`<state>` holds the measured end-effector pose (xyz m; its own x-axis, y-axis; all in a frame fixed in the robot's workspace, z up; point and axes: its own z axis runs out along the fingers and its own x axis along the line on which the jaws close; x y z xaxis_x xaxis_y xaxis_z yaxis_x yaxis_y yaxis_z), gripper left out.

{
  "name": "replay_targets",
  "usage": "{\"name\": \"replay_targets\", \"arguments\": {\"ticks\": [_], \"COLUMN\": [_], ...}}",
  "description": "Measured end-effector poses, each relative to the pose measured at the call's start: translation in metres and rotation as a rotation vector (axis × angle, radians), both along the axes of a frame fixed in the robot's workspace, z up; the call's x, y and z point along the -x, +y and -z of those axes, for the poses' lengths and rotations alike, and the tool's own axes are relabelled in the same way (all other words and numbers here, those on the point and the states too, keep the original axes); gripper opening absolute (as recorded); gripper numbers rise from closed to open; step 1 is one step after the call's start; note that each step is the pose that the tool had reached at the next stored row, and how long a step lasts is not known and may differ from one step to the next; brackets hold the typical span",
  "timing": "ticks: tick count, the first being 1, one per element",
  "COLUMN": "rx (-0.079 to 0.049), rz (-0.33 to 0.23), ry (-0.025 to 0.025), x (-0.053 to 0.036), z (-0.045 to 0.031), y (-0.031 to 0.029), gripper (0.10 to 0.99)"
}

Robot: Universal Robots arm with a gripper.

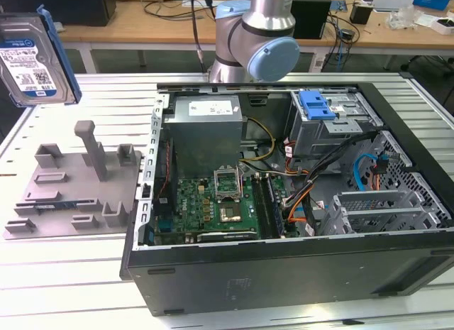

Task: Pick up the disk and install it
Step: 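Pick up the disk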

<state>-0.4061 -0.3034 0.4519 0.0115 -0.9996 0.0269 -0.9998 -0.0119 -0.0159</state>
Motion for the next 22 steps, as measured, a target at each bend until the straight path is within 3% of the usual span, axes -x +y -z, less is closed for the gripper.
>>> {"name": "replay_targets", "arguments": {"ticks": [2, 8, 10, 18, 22], "rx": [0.0, 0.0, 0.0, 0.0, 0.0], "rz": [0.0, 0.002, 0.004, 0.004, 0.006], "ry": [0.0, -0.0002, -0.0001, 0.0001, -0.0002], "x": [-0.0004, -0.005, -0.0073, -0.0078, -0.013], "z": [-0.0052, -0.0108, -0.0114, -0.0117, -0.012], "y": [-0.002, -0.0091, -0.0117, -0.0124, -0.0147], "gripper": [0.365, 0.365, 0.365, 0.365, 0.365]}}
